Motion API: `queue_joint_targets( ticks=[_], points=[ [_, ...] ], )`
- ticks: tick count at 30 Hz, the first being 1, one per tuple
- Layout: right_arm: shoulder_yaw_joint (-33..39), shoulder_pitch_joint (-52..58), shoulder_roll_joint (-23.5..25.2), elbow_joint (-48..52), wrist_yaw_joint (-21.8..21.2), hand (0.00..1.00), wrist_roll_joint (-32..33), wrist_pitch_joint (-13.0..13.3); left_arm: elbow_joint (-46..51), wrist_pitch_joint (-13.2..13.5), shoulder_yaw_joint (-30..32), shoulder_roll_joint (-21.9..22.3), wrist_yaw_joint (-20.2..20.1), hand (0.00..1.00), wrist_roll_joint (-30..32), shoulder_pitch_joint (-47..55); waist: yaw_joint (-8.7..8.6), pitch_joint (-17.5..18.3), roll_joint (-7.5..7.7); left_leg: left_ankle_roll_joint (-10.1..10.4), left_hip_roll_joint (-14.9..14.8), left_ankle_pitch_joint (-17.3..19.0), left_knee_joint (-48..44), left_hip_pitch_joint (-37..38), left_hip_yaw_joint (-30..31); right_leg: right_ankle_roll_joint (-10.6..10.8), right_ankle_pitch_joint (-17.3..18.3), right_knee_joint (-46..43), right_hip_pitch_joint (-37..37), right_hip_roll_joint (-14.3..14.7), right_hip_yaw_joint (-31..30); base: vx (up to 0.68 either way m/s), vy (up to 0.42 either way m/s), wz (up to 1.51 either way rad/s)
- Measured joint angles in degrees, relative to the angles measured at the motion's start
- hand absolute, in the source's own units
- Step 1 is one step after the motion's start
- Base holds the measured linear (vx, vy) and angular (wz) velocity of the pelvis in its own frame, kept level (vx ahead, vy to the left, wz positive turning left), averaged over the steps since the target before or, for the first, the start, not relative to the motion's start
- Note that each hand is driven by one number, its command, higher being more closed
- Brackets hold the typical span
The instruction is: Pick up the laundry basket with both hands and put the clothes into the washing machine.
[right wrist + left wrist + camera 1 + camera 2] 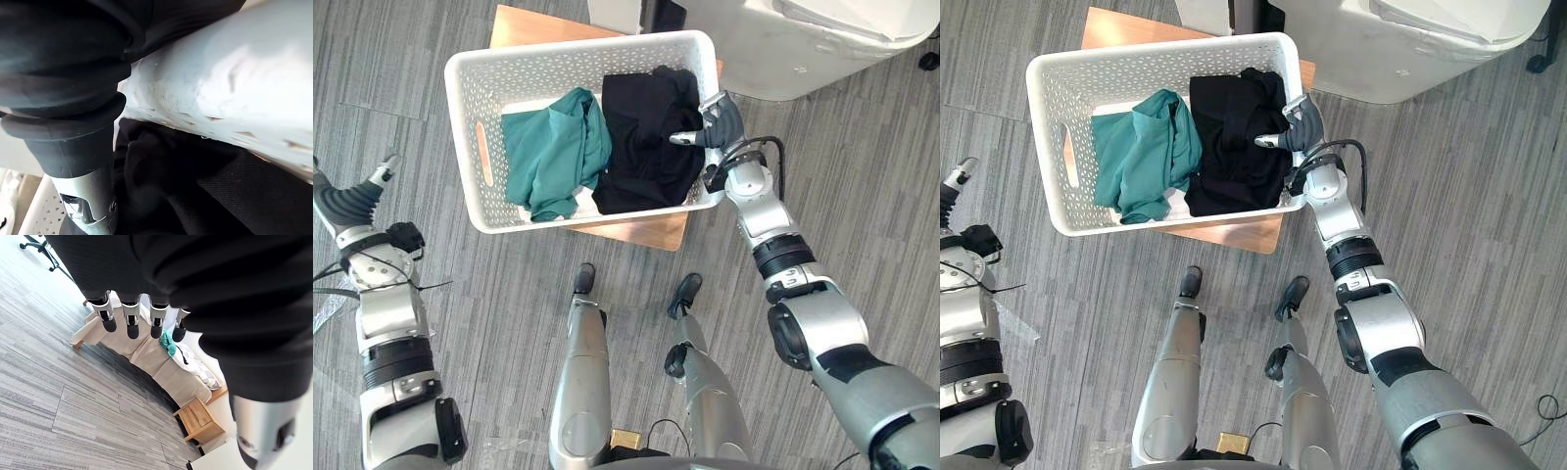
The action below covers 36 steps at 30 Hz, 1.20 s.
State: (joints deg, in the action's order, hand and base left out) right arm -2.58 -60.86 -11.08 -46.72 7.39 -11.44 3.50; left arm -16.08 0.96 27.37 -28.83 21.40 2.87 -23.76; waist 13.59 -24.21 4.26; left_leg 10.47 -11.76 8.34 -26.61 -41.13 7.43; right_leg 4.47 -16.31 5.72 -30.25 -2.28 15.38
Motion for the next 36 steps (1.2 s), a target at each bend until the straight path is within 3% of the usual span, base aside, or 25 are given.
queue_joint_targets(
  ticks=[10, 15, 17, 25, 29, 30, 31, 32, 33, 36],
  points=[
    [1.3, -3.2, -0.1, -2.8, 0.0, 0.0, -0.2, 0.2, -2.4, -0.1, -8.4, 6.6, -0.1, 0.0, 0.0, -4.3, -0.23, -1.2, -0.82, 0.0, 0.5, 0.0, 0.0, 0.6, 0.1, 0.0, 0.0, 0.0, 0.5, 0.0, -0.6, -0.02, 0.026, 0.0],
    [1.8, -5.3, -0.6, -3.7, 0.1, 0.0, -0.3, 0.4, -3.8, -0.5, -11.1, 7.0, -0.1, 0.0, 0.1, -6.7, -0.24, -2.6, -0.78, 0.0, 0.8, 0.0, 0.1, 0.9, -0.2, 0.7, 0.1, 0.0, 0.6, -0.4, -1.2, -0.04, 0.042, 0.0],
    [1.8, -5.6, -0.5, -3.7, 0.1, 0.0, -0.3, 0.4, -4.6, -0.5, -11.7, 7.0, -0.1, 0.0, 0.2, -7.8, -0.26, -2.6, -0.76, 0.0, 0.8, 0.0, 0.1, 0.9, -0.3, 2.3, 0.3, 0.0, 0.5, -0.7, -1.3, -0.03, 0.04, -0.01],
    [1.7, -6.5, -1.0, -3.8, 0.5, 0.0, -0.3, 0.4, -7.1, -0.5, -13.9, 7.6, -0.5, 0.0, 0.2, -10.8, -0.27, -2.7, -0.74, -0.2, 1.0, 0.1, -0.6, 0.0, -0.5, 2.3, 0.3, 0.0, -0.1, -0.7, -1.5, -0.01, 0.008, -0.01],
    [1.4, -6.5, -1.4, -4.3, 0.6, 0.0, -0.3, 0.3, -10.2, -0.4, -14.3, 7.2, -2.5, 0.0, 0.0, -12.8, -0.12, -2.6, -0.79, -0.2, 1.0, 0.1, -0.9, -0.1, -0.5, 2.3, 0.3, -0.1, -0.1, -0.9, -1.5, -0.04, 0.025, 0.0],
    [0.9, -6.7, -1.6, -4.8, 0.9, 0.0, -0.3, 0.2, -12.2, -0.4, -14.5, 6.6, -3.0, 0.0, 0.0, -14.2, -0.11, -2.6, -0.88, -0.2, 0.9, 0.1, -1.2, -0.3, -0.5, 2.5, 0.3, -0.1, -0.2, -0.9, -1.5, -0.05, 0.029, -0.04],
    [0.5, -7.1, -1.7, -5.4, 1.2, 0.0, -0.3, 0.0, -14.6, -0.5, -14.9, 6.2, -4.0, 0.0, 0.0, -16.1, -0.13, -2.5, -1.05, -0.2, 0.8, 0.1, -1.5, -0.5, -0.5, 4.3, 0.4, -0.1, -0.3, -0.9, -1.5, -0.05, 0.027, -0.04],
    [0.4, -7.4, -1.7, -5.7, 1.4, 0.0, -0.3, -0.1, -16.0, -0.5, -15.4, 5.7, -4.3, 1.0, 0.1, -17.1, -0.18, -2.4, -1.19, -0.2, 0.8, 0.1, -1.5, -0.7, -0.5, 5.0, 0.4, -0.1, -0.4, -0.9, -1.6, -0.06, 0.021, -0.01],
    [0.3, -7.5, -1.8, -5.9, 1.4, 1.0, -0.3, -0.3, -19.1, -0.6, -16.2, 4.7, -5.2, 1.0, 0.1, -19.5, -0.27, -2.0, -1.3, -0.2, 0.9, 0.1, -1.9, -1.3, -0.5, 5.0, 0.5, -0.1, -0.7, -1.0, -1.6, -0.06, 0.021, -0.01],
    [0.2, -7.5, -1.7, -5.9, 1.4, 1.0, -0.3, -1.3, -24.1, -0.8, -16.8, 3.0, -8.1, 1.0, 0.2, -23.5, -0.76, -1.2, -1.19, -0.3, 1.0, 0.1, -3.2, -2.7, -0.6, 5.1, 0.6, -0.1, -1.5, -1.1, -1.7, -0.06, 0.026, -0.01]
  ],
)
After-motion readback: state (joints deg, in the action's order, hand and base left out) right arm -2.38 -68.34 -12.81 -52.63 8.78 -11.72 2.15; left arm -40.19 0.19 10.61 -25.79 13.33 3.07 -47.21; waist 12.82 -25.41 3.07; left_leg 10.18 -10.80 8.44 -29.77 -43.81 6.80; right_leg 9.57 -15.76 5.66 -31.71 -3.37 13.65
